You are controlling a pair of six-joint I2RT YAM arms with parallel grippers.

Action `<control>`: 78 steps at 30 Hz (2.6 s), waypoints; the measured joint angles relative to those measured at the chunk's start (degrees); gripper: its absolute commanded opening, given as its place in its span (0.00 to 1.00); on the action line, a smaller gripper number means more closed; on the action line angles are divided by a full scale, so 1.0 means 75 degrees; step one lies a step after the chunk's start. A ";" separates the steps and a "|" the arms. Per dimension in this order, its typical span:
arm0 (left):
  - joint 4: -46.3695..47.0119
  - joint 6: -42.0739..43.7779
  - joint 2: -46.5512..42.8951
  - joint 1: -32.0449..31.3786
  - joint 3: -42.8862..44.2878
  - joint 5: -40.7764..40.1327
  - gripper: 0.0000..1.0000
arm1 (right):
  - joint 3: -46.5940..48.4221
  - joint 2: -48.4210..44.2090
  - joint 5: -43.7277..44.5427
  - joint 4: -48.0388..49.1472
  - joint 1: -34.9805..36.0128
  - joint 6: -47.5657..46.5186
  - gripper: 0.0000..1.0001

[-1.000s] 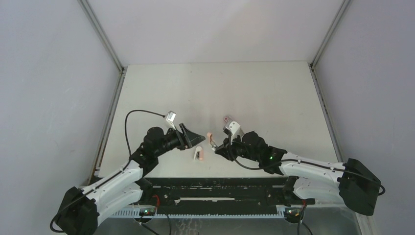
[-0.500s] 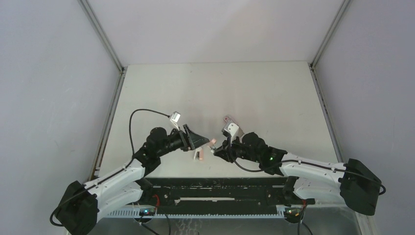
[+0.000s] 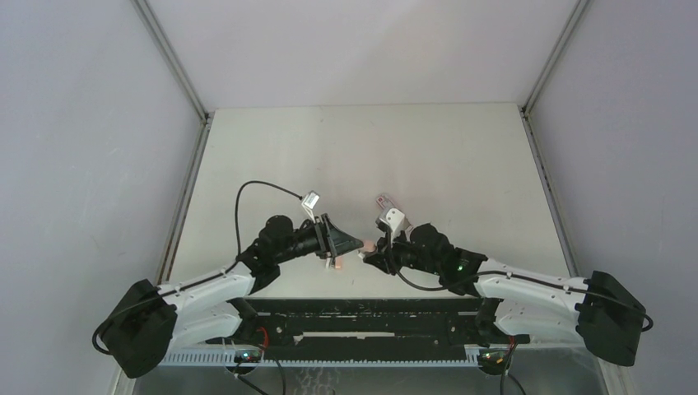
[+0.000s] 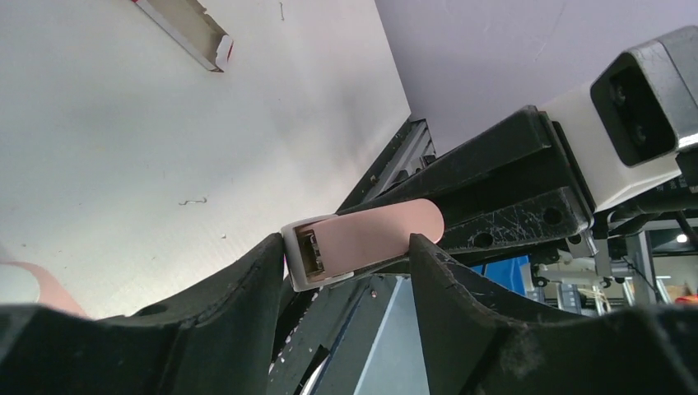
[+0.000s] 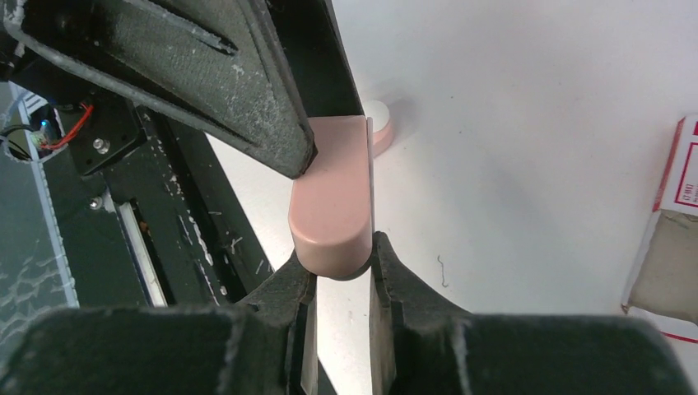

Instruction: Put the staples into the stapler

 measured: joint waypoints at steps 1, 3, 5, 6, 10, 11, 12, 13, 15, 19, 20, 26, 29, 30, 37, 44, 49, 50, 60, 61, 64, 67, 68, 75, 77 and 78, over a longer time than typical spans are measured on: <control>0.0099 -0.0052 0.0073 0.0000 0.0000 0.0012 0.60 | -0.0020 -0.0035 0.0020 -0.0012 0.0000 -0.0032 0.00; 0.0323 -0.0207 0.0245 -0.0006 0.0000 0.0055 0.60 | -0.0067 -0.0119 0.0055 -0.0041 0.0003 -0.0117 0.00; 0.0530 -0.0367 0.0388 -0.0015 0.0000 0.0085 0.60 | -0.0119 -0.0210 0.0131 -0.0041 0.0032 -0.0201 0.00; 0.0592 -0.0443 0.0428 -0.0017 0.0000 0.0099 0.60 | -0.0146 -0.0251 0.0184 -0.0020 0.0067 -0.0251 0.00; 0.0866 -0.0816 0.0510 -0.0055 0.0000 0.0172 0.67 | -0.0309 -0.0475 0.0434 0.0268 0.0286 -0.0498 0.00; 0.0968 -0.0924 0.0510 -0.0087 0.0000 0.0242 0.69 | -0.0356 -0.0542 0.0472 0.0405 0.0364 -0.0565 0.00; 0.1070 -0.1020 0.0510 -0.0128 0.0000 0.0300 0.70 | -0.0414 -0.0624 0.0530 0.0574 0.0463 -0.0647 0.00; 0.1148 -0.1093 0.0510 -0.0152 0.0000 0.0344 0.70 | -0.0455 -0.0685 0.0580 0.0685 0.0539 -0.0714 0.00; 0.1297 -0.1250 0.0510 -0.0181 0.0000 0.0437 0.68 | -0.0527 -0.0799 0.0664 0.0901 0.0664 -0.0874 0.00; 0.1463 -0.1478 0.0510 -0.0181 0.0000 0.0501 0.60 | -0.0554 -0.0816 0.0863 0.1105 0.0758 -0.1128 0.00; 0.1466 -0.1492 0.0510 -0.0178 0.0000 0.0487 0.58 | -0.0557 -0.0804 0.0915 0.1137 0.0764 -0.1169 0.00; 0.1408 -0.1545 0.0487 -0.0160 -0.0003 0.0248 0.40 | -0.0557 -0.0554 0.1221 0.1443 0.0804 -0.1169 0.01; 0.1320 -0.1550 0.0463 -0.0154 -0.0003 0.0134 0.29 | -0.0557 -0.0425 0.1300 0.1550 0.0810 -0.1096 0.18; 0.1294 -0.1550 0.0452 -0.0154 -0.0006 0.0102 0.25 | -0.0557 -0.0393 0.1317 0.1577 0.0810 -0.1070 0.22; 0.1157 -0.1670 0.0268 -0.0245 -0.0023 0.0172 0.06 | -0.0530 -0.0335 0.1061 0.1594 0.0787 -0.0851 0.48; 0.1227 -0.1807 0.0047 -0.0326 -0.0023 0.0303 0.00 | -0.0527 -0.0361 0.0201 0.1259 0.0423 -0.0475 0.58; 0.1221 -0.1784 0.0012 -0.0326 -0.0023 0.0315 0.00 | -0.0525 -0.0723 -0.0624 0.1032 -0.0020 -0.0122 0.66; 0.1218 -0.1743 0.0012 -0.0326 -0.0023 0.0335 0.00 | -0.0525 -0.0804 -0.0775 0.0976 -0.0108 -0.0085 0.67; 0.0353 0.0061 -0.0283 -0.0329 0.0006 0.0973 0.00 | 0.0050 -0.0822 -0.3978 0.0475 -0.1661 0.0901 0.70; 0.0262 0.0251 -0.0332 -0.0329 0.0009 0.1070 0.00 | 0.0184 -0.0682 -0.4255 0.0452 -0.1661 0.0985 0.70; 0.0070 0.0682 -0.0466 -0.0350 0.0029 0.1303 0.00 | 0.0385 -0.0300 -0.4878 0.0501 -0.1661 0.1244 0.70; 0.0012 0.0938 -0.0501 -0.0408 0.0128 0.1454 0.00 | 0.0391 0.0105 -0.5415 0.0647 -0.1655 0.1515 0.70; 0.0003 0.1017 -0.0507 -0.0431 0.0172 0.1501 0.00 | 0.0391 0.0210 -0.5508 0.0691 -0.1652 0.1591 0.69; -0.0070 0.1259 -0.0519 -0.0565 0.0294 0.1626 0.00 | 0.0469 0.0886 -0.6009 0.0866 -0.1524 0.1839 0.31; -0.0032 0.1265 -0.0527 -0.0580 0.0300 0.1719 0.00 | 0.0481 0.0938 -0.6056 0.0912 -0.1507 0.1985 0.02; -0.0055 0.1247 -0.0562 -0.0595 0.0309 0.1716 0.00 | 0.0481 0.0962 -0.6111 0.0947 -0.1507 0.1964 0.00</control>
